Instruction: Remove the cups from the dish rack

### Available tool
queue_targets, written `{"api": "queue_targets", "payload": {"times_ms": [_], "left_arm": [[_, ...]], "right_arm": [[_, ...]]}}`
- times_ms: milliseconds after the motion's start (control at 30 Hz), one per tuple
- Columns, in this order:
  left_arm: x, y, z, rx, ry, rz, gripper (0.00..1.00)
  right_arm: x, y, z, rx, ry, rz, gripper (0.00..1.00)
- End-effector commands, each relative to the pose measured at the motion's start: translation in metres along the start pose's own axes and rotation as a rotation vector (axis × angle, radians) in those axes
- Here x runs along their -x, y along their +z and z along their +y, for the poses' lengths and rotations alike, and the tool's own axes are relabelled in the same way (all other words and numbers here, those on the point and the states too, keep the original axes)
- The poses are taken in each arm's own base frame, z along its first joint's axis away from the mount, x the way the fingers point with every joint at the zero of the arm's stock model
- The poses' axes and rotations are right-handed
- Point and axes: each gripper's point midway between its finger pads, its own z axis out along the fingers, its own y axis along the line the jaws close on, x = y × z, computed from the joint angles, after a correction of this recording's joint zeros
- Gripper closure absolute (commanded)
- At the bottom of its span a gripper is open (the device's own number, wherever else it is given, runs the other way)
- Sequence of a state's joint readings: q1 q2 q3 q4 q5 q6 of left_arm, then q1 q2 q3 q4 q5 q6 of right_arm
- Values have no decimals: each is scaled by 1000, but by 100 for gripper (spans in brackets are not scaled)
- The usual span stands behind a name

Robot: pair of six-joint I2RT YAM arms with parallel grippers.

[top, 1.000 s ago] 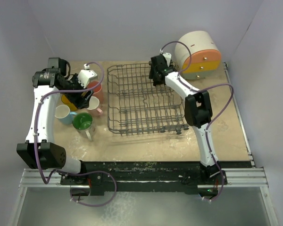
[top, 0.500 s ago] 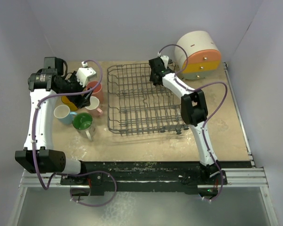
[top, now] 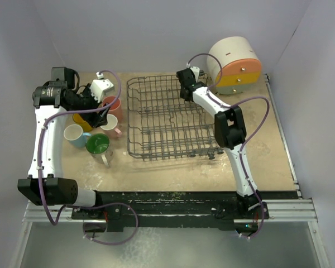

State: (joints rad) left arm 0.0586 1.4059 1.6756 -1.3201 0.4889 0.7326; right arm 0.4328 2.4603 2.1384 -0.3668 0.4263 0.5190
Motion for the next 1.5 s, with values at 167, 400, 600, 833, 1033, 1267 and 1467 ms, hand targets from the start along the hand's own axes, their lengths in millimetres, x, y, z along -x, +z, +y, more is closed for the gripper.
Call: {"api": "queue_targets", "payload": {"times_ms": [167, 400, 600, 833, 1033, 1267, 1467], "left_arm": [[20, -14, -4, 4, 33, -75, 21], [34, -22, -7, -1, 44, -129, 16], [38, -21, -8, -10, 71, -155, 11], [38, -11, -1, 14, 132, -183, 3], [49, -7, -6, -29, 191, -253, 1], [48, 6, -23, -111, 317, -326, 3], [41, 17, -32, -122, 410, -358, 6]], "right_arm": [[74, -43, -2, 64, 6, -147, 100], [120, -81, -6, 80, -5, -262, 100], [149, -114, -8, 106, 19, -342, 100], [148, -166, 12, 254, 13, -345, 100], [116, -232, 35, 497, 33, -293, 100], [57, -295, 60, 855, 150, -118, 100], [14, -356, 80, 1232, 336, 80, 100]]}}
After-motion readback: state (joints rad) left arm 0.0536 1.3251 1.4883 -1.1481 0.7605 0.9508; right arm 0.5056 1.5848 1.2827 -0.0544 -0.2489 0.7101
